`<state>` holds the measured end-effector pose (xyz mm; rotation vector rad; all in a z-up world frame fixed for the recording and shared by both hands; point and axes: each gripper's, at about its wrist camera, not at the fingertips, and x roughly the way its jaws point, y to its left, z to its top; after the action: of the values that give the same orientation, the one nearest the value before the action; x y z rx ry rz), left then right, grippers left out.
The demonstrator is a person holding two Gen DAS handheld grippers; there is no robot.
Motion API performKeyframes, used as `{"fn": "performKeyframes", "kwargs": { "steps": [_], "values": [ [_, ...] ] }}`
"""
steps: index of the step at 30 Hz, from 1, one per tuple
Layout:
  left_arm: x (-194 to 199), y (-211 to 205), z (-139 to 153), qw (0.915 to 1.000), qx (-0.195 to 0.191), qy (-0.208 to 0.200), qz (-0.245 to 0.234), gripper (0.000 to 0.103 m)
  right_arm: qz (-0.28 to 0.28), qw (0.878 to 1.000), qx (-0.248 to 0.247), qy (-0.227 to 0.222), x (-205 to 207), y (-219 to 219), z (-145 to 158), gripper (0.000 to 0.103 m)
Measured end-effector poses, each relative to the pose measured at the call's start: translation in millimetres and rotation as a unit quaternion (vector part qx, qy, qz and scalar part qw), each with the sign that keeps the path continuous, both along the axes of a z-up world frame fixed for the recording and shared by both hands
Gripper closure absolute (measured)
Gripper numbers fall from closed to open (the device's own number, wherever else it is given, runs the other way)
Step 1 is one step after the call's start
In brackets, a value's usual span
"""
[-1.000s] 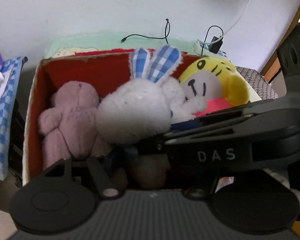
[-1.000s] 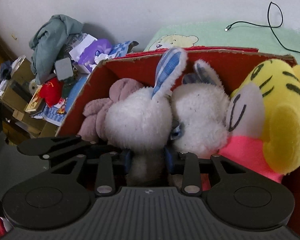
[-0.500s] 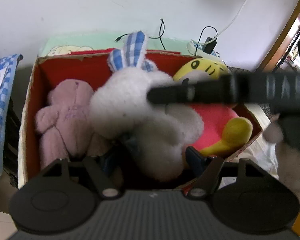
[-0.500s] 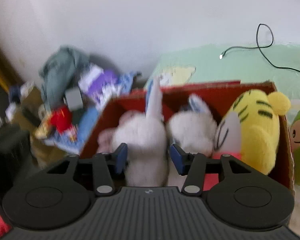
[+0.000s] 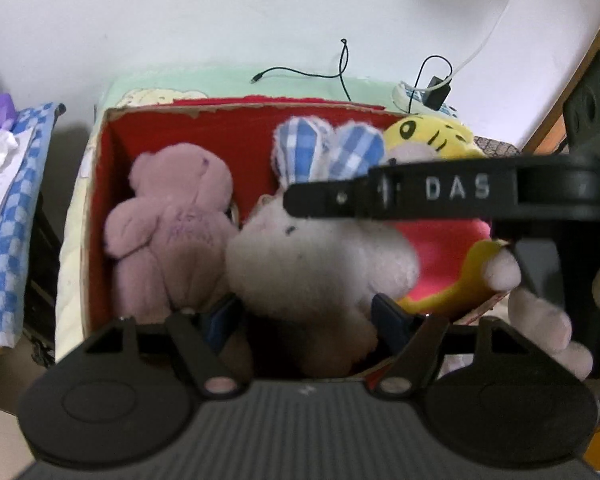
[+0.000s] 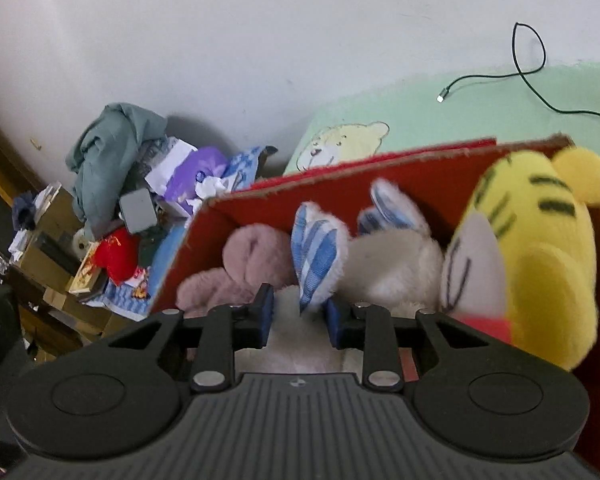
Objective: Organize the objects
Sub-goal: 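Lower the bunny into the box and open the right gripper, then move the right gripper to the green pear plush on the bed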
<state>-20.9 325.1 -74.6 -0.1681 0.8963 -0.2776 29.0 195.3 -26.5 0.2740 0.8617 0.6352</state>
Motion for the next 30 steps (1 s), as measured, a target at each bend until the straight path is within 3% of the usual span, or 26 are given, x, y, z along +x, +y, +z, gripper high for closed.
{"fn": "performKeyframes", "kwargs": {
  "steps": [7,12,19,30],
  "values": [
    [8,-3,-4,0.9996,-0.016,0.02,0.01,0.025,-0.008,1.0,0.0,0.001,-1,-2,-15,0.075],
    [0,-7,9,0.9998,0.016,0.003,0.013,0.027,-0.026,0.998,0.051,0.007,-8,-23,-5,0.071],
    [-12,-13,38,0.9989,0.013,-0.03,0.034,0.027,-0.067,0.993,0.096,-0.014,-23,-71,13,0.07],
    [-1,-78,66,0.9951,0.069,-0.033,0.063,0.026,-0.075,0.989,0.121,-0.03,-35,-131,22,0.07]
  ]
}}
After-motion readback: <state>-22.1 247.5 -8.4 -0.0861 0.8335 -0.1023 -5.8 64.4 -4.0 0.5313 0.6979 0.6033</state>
